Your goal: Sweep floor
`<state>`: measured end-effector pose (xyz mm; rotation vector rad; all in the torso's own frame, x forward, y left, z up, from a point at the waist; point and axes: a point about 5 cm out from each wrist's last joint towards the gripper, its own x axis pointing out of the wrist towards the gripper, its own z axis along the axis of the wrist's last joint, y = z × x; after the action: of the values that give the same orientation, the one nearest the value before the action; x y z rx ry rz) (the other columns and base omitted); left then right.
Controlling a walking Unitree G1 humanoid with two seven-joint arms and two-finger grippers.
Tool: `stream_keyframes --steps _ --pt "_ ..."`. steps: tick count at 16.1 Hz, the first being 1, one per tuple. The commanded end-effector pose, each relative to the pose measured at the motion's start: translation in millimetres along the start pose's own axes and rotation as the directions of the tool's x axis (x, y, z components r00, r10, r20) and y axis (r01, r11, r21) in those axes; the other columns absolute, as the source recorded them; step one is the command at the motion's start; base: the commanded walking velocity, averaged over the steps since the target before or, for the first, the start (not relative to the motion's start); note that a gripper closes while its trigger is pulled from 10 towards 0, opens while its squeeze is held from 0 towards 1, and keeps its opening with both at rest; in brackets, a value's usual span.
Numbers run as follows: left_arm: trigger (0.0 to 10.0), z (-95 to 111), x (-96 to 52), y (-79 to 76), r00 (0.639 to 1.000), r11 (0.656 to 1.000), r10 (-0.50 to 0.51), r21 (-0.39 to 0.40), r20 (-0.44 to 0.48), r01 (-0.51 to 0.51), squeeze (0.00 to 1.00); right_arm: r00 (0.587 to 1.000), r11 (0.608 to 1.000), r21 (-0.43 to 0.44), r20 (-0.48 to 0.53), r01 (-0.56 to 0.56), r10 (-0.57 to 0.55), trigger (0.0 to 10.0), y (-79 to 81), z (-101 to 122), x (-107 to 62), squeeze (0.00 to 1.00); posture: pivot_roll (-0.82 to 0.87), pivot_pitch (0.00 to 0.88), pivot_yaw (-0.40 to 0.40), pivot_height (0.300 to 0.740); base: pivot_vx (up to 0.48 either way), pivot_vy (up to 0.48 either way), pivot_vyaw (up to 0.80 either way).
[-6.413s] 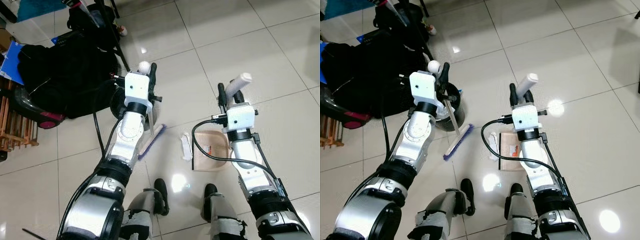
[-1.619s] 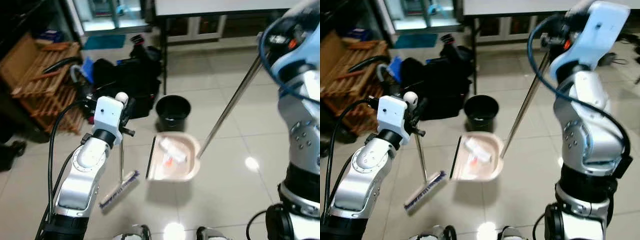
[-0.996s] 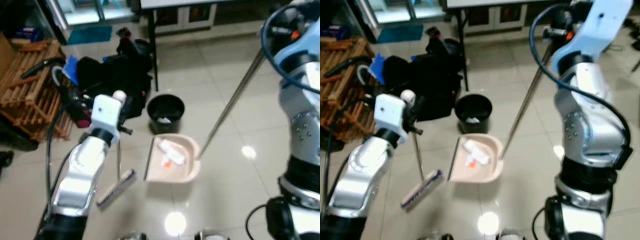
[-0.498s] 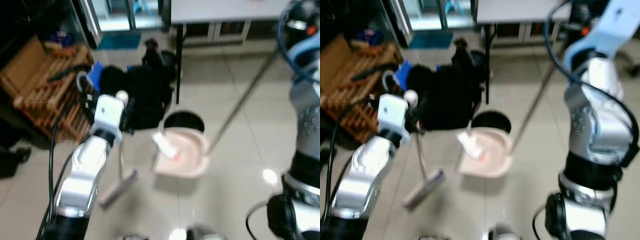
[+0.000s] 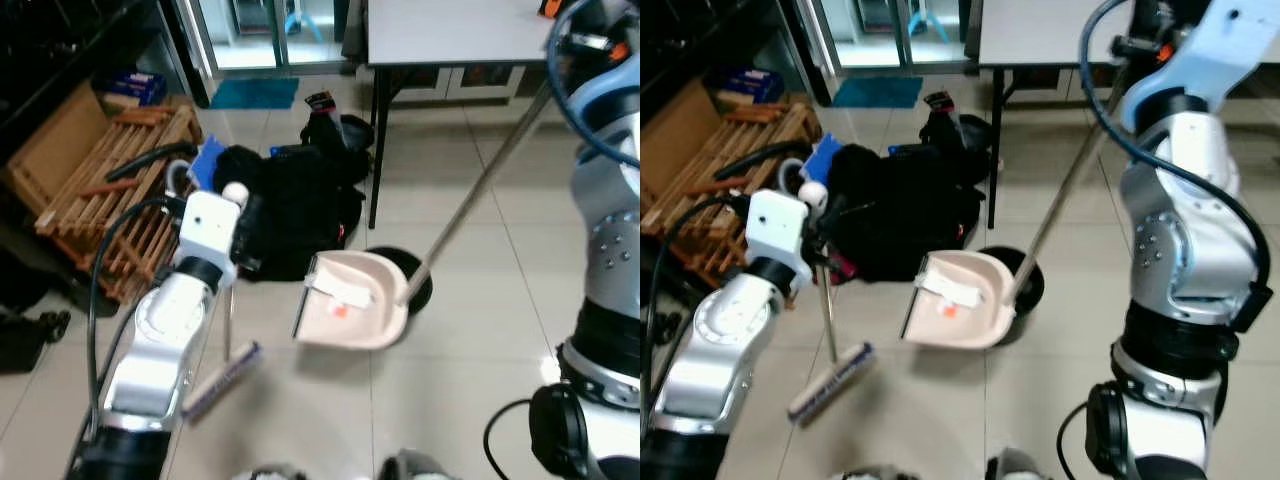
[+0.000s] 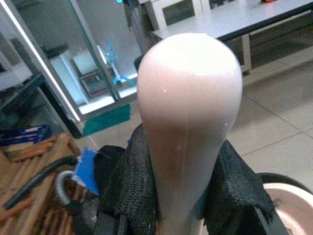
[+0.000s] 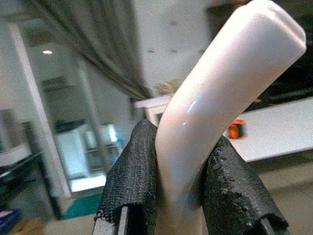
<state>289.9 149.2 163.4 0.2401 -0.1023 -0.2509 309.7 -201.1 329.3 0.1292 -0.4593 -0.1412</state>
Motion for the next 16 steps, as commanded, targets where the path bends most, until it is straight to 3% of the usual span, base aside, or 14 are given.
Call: stream_keyframes --steps 1,7,11,13,16 --pt "10.0 9.1 0.7 4.4 0.999 1.0 0.004 0.019 0.043 -0.005 0.0 0.997 1.0 0.019 0.071 0.011 -0.012 10.0 -0.2 13.9 1.1 0.0 -0.03 0.092 0.064 0.74 0.48 0.0 0.0" --pt "10.0 9.5 1.4 5.5 0.999 1.0 -0.004 0.023 0.043 0.003 0.0 0.996 0.998 0.034 0.069 0.056 -0.058 10.0 -9.5 12.1 -1.3 0.0 -0.03 0.093 0.075 0.74 0.477 0.0 0.0" --pt "10.0 8.9 2.0 2.3 0.999 1.0 -0.02 0.013 0.04 0.019 0.0 0.995 0.997 0.025 0.066 0.069 -0.071 10.0 -12.9 12.4 -2.5 0.0 -0.04 0.095 0.079 0.74 0.458 0.0 -0.74" --pt "10.0 2.0 -0.8 -2.1 0.999 0.999 -0.049 -0.021 0.0 0.049 0.0 0.995 0.997 0.013 0.068 0.073 -0.073 10.0 -14.4 12.3 -3.6 0.0 -0.04 0.096 0.081 0.74 0.0 0.0 0.0" --pt "10.0 3.1 -0.8 -3.5 0.998 0.998 -0.061 -0.009 0.015 0.061 0.0 0.995 0.997 0.006 0.068 0.074 -0.074 10.0 -15.1 12.2 -3.6 0.0 -0.04 0.097 0.081 0.74 0.0 0.0 0.0"
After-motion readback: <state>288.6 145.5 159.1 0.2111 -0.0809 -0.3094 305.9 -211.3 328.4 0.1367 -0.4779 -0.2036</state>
